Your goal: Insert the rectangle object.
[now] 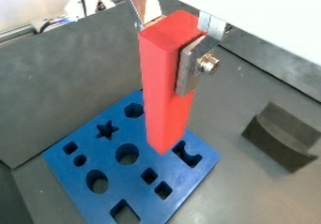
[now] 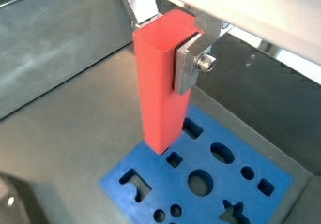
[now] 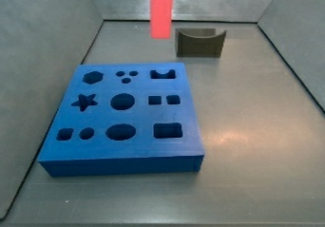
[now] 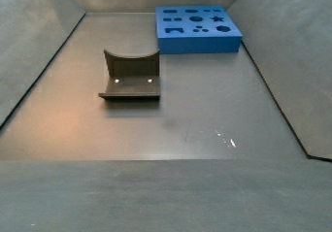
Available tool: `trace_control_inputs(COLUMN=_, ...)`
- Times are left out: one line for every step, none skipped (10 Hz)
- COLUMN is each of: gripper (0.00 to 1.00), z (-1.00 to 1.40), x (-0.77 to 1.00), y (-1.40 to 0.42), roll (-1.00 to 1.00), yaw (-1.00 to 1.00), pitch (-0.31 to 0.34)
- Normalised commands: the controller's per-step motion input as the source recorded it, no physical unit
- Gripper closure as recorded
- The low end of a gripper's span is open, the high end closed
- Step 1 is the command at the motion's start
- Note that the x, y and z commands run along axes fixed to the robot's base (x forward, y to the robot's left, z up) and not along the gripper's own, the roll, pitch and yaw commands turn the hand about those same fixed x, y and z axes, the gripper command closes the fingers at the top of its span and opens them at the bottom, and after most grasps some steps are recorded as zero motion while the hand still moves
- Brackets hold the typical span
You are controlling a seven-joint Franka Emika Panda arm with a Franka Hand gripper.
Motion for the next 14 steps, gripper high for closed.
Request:
trace_control_inputs(gripper=1.00, z=-0.13, x=0.14, y=-0.37, roll=0.00, yaw=-0.73, pitch=0.000)
trace_control_inputs(gripper=1.00, z=-0.25, x=0.00, y=-0.41, roll=-0.03, yaw=-0.74, pitch=-0.026)
trace_control_inputs(gripper=1.00, z=-0.28, x=0.00, y=-0.33, roll=-0.07, yaw=-0.75, pitch=-0.044)
trace_control_inputs(gripper=1.00, z=-0.30, x=0.00, y=-0.29, roll=-0.08, yaw=-0.76, pitch=-0.059)
trace_control_inputs(gripper=1.00, z=-0.38, x=0.00, y=-0.27, roll=-0.06, yaw=-0.80, pitch=-0.036)
trace_control_inputs(gripper=1.00, z=-0.39, x=0.00, y=-0.27, roll=-0.06, yaw=-0.78, pitch=0.000)
trace_control_inputs(gripper=1.00, z=-0.43, x=0.00, y=-0.26, roll=-0.07, yaw=-0.75, pitch=0.000)
trace_control_inputs(gripper=1.00, z=-0.49, x=0.00, y=-0.25, roll=-0.05, yaw=-0.70, pitch=0.089)
trace_control_inputs(gripper=1.00, z=-0.27, x=0.00, y=-0.21, roll=-0.03, yaw=-0.90, pitch=0.000)
trace_control_inputs(gripper=1.00, z=-0.19, x=0.00, y=-0.09, roll=0.00, yaw=-0.99, pitch=0.049)
trace_control_inputs(gripper=1.00, z=-0.11, x=0.00, y=-0.01, roll=0.00, yaw=-1.00, pitch=0.046)
trace_control_inputs(gripper=1.00, z=-0.07, x=0.00, y=0.00, roll=0.00, yaw=-1.00, pitch=0.059)
trace_control_inputs(gripper=1.00, z=-0.06, x=0.00, y=0.00, roll=0.00, yaw=-1.00, pitch=0.040)
trace_control_inputs(gripper=1.00, z=-0.11, x=0.00, y=0.00, roll=0.00, yaw=-1.00, pitch=0.004)
